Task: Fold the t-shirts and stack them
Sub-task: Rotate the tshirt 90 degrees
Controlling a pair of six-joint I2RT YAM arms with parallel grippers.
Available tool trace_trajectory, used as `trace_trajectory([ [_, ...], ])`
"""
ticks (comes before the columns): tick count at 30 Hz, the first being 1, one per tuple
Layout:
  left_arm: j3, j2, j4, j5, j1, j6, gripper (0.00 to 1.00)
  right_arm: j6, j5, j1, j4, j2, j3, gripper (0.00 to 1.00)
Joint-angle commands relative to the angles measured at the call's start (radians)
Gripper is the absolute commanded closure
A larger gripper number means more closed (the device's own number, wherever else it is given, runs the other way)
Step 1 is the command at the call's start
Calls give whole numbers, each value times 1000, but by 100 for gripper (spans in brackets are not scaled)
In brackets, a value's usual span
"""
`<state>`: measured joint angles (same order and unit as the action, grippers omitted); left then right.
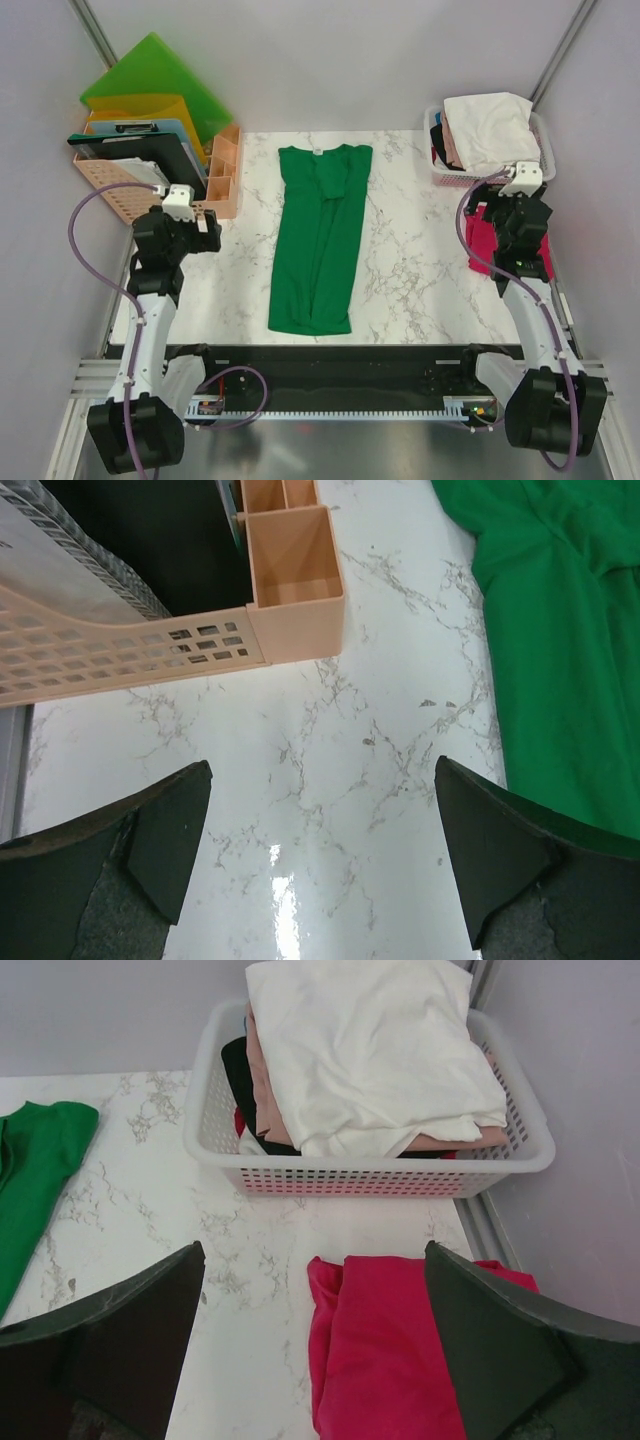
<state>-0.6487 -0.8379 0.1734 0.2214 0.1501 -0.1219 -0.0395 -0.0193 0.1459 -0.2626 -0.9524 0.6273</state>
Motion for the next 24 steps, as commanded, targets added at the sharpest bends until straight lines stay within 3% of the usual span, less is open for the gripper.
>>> trace_trajectory([
  [1, -15, -24, -23, 62, 3, 28, 0, -30, 22, 0, 100, -83, 127, 2],
  [4, -93, -21, 37, 96, 3, 19, 0, 7, 30, -2, 247, -123, 237, 2],
  [8, -196, -4, 100, 113, 3, -2, 0, 32, -88, 0, 240, 5, 235, 2],
  [13, -155, -3, 49, 171, 2, 36, 0, 95, -119, -2, 241, 67, 226, 2],
  [18, -143, -23, 87, 196, 3, -41, 0, 95, -145, 0, 232, 46, 219, 2],
  [24, -91, -6, 86, 75, 12, -163, 0, -31, -148, -2, 324, 26, 223, 2],
])
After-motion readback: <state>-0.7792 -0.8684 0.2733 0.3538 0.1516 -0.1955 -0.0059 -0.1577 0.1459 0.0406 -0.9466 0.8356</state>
